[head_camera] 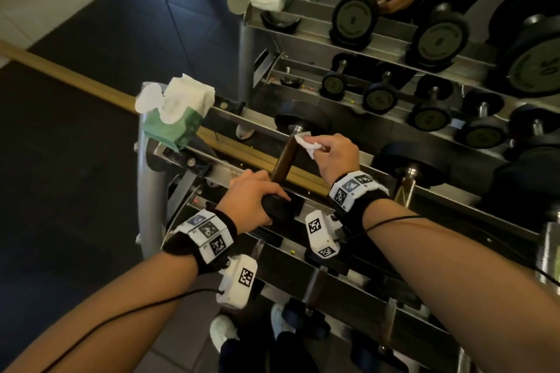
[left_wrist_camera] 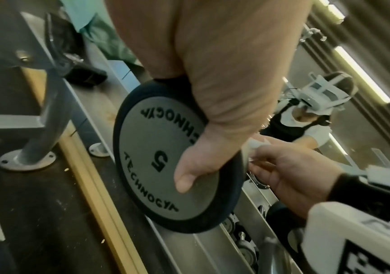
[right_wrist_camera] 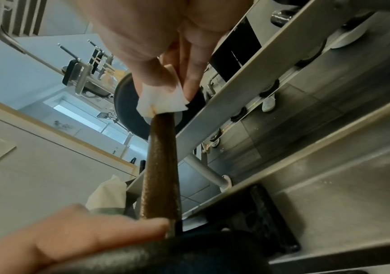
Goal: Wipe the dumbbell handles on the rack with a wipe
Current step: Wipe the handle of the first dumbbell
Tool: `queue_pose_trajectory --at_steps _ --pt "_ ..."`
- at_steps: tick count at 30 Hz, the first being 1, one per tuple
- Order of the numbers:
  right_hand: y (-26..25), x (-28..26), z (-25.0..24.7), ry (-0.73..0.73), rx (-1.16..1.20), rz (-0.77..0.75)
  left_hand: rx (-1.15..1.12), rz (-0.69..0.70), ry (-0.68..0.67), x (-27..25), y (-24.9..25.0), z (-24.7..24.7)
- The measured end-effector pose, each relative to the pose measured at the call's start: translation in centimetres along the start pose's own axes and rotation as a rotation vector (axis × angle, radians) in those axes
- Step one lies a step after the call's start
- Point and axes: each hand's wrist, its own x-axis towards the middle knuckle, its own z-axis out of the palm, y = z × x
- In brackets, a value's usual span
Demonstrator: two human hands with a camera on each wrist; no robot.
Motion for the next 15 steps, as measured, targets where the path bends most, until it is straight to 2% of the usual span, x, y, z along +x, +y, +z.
queue_pose_trajectory --at_steps 5,9,15 --pt "0.0 0.4 -0.3 0.047 0.095 -0.047 -0.346 -0.015 -0.011 0.2 -1.6 0.1" --pt "-0.3 0.9 0.9 0.002 0.081 -0.094 -0.528 -0.025 -0.017 -0.1 -3.7 0.5" --pt "-0.6 -1.1 2.9 -0.147 0.036 -0.126 -0.506 -0.002 -0.066 0.5 -4.5 0.8"
